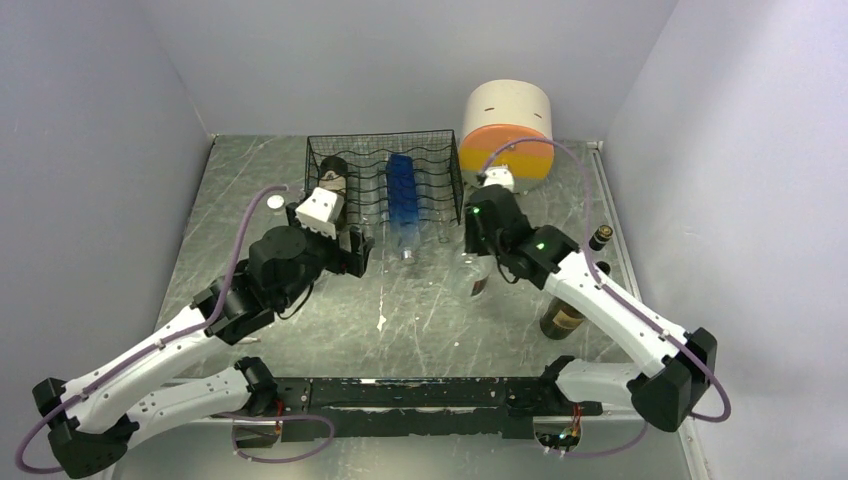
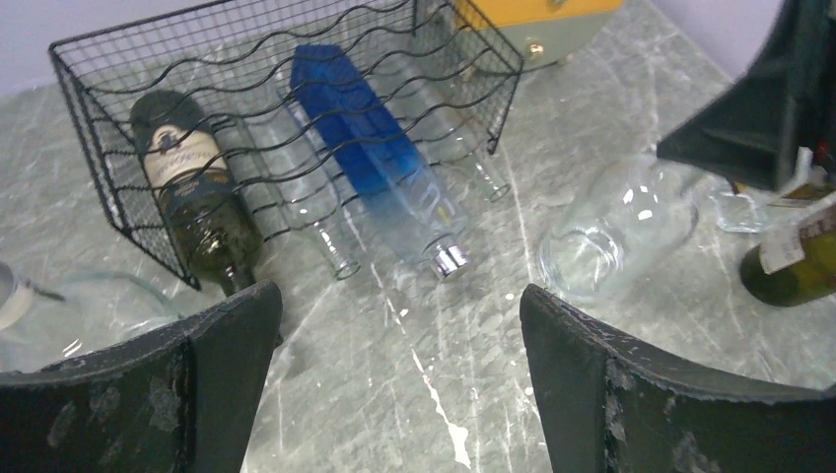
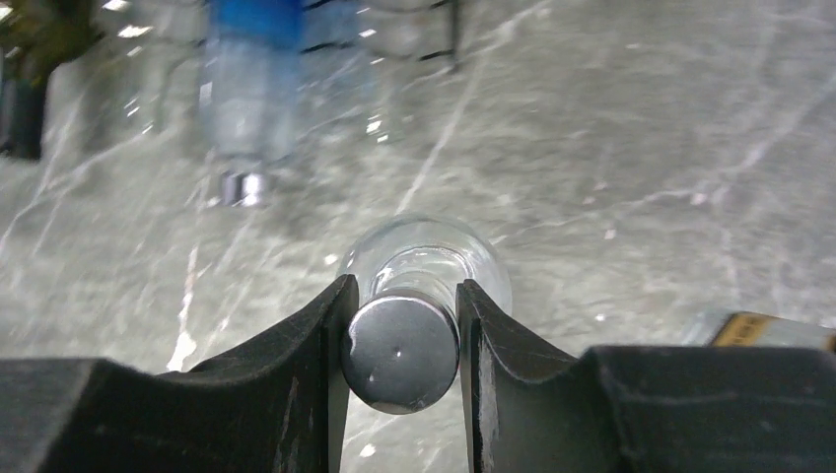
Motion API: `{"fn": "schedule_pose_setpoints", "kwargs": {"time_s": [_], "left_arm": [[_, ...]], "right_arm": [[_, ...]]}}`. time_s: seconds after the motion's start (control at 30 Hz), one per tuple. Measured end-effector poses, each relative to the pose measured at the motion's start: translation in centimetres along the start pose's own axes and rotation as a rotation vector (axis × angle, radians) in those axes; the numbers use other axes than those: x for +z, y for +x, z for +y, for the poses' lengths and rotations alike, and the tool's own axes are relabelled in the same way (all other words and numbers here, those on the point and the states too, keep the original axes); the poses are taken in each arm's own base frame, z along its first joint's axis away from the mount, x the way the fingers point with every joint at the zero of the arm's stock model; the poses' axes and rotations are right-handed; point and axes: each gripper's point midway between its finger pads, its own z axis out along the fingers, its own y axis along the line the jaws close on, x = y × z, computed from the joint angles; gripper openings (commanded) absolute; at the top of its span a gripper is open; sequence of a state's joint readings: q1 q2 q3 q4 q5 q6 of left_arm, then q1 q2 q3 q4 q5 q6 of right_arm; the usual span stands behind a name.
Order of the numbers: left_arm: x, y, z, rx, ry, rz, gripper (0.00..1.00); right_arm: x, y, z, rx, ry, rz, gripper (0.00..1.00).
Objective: Put the wine bottle on the wine rack
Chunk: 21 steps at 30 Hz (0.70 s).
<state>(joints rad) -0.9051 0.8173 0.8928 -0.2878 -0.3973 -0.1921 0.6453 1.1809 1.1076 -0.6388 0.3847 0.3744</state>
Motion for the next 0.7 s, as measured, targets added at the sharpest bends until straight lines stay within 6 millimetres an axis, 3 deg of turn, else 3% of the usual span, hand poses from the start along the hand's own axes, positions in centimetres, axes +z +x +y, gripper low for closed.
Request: {"fn": "schedule_pose_setpoints", "kwargs": {"time_s": [0.13,0.27,0.53,0.7], "left_arm": [[0.0,0.7,1.3,-0.038,-0.089,0.028,0.94],[-0.6,-0.2,2.9,-0.089,-0.183,0.006,0.94],[-1.4,-0.7,3.5,-0.138,-0.213,-0.016,0.94],[-1.2,0.0,3.5,-0.148,-0.221,0.006,0.94]], "right_arm": [[-1.3,1.3,4.6,-0.069,-0.099,0.031,0.19],[-2.1,2.0,7.2,-0.12,-0.155,0.046,0.3],[-2.4,2.3,7.7,-0.128,-0.178,0.054,0.54],[-2.3,2.9,7.9,-0.132,-0.194,0.07,0.58]]}}
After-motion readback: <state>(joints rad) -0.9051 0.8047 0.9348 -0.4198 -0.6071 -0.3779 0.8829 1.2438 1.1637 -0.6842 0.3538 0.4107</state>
